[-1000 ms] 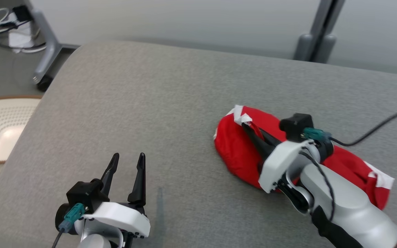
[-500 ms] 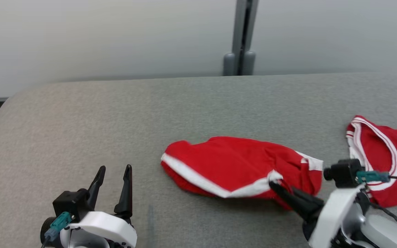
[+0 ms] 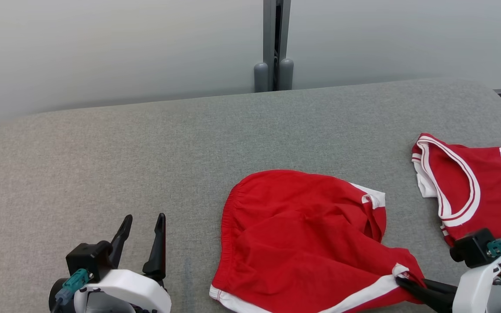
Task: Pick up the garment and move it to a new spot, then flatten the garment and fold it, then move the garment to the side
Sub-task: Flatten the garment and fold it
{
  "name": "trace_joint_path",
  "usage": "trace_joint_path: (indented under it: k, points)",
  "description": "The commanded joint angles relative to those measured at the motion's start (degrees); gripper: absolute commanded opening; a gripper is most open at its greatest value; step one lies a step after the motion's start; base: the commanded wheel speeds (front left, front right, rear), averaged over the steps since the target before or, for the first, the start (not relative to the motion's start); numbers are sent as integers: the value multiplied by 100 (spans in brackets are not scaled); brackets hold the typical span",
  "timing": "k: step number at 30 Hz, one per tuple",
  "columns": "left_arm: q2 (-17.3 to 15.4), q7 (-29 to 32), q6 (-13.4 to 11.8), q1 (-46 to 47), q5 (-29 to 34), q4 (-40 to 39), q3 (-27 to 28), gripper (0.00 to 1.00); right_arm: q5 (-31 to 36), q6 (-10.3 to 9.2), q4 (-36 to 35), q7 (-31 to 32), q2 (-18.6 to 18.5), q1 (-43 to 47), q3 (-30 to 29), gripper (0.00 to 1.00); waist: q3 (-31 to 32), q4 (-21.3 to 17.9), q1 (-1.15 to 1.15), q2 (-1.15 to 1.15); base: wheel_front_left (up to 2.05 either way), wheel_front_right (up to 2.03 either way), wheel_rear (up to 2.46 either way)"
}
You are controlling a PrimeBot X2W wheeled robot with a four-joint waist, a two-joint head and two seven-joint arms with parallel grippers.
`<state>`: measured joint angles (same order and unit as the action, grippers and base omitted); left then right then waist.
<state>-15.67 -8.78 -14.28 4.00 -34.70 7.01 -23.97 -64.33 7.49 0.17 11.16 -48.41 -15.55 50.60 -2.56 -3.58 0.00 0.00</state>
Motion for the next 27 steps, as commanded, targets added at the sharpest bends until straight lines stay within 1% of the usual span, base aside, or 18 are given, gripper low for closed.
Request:
trace_joint_path:
  k: [1,2,3,4,8,11,13,15,17,19,22,25,27]
  points:
    - [-48,10,-12,11,1,22,-3,100,123,1,133,39,37,85,-22,15,-16,24,0,0,0,0,0]
    - [-48,10,-12,11,1,22,-3,100,123,1,133,39,37,85,-22,15,-16,24,0,0,0,0,0]
    - [-47,13,-5,26,0,32,-15,100,202,1,255,48,79,104,-44,72,-18,43,0,0,0,0,0]
    - [-46,31,3,37,-2,38,-28,100,294,1,348,83,121,116,-46,100,-19,61,0,0,0,0,0]
    - [-83,66,6,35,-9,56,-44,100,589,1,631,189,263,183,-105,100,27,119,0,0,0,0,0]
    - [-109,96,-13,-6,-16,36,-56,100,713,1,716,268,224,264,-250,100,95,154,0,0,0,0,0]
    - [-138,114,-35,-47,-26,14,-48,100,797,1,696,221,200,323,-486,100,138,159,0,0,0,0,0]
    - [-163,148,-43,-81,-43,-21,-37,100,820,1,643,52,259,441,-829,100,180,160,0,0,0,0,0]
    - [-194,201,-57,-98,-54,-73,-37,100,943,0,696,-287,352,583,-1360,100,229,177,0,0,0,0,0]
    - [-227,269,-97,-107,-62,-161,-32,100,1100,1,782,-700,614,775,-1971,100,258,194,0,0,0,0,0]
    - [-312,528,-76,-126,-86,-260,-123,100,1504,1,844,-1230,1134,1053,-2865,100,277,201,0,0,0,0,0]
    - [-375,804,-51,-91,-129,-380,-197,100,1979,1,751,-1503,1695,1254,-3598,100,250,170,0,0,0,0,0]
    - [-398,903,-97,-73,-141,-463,-212,100,2298,1,647,-1554,2073,1370,-3984,100,241,140,0,0,0,0,0]
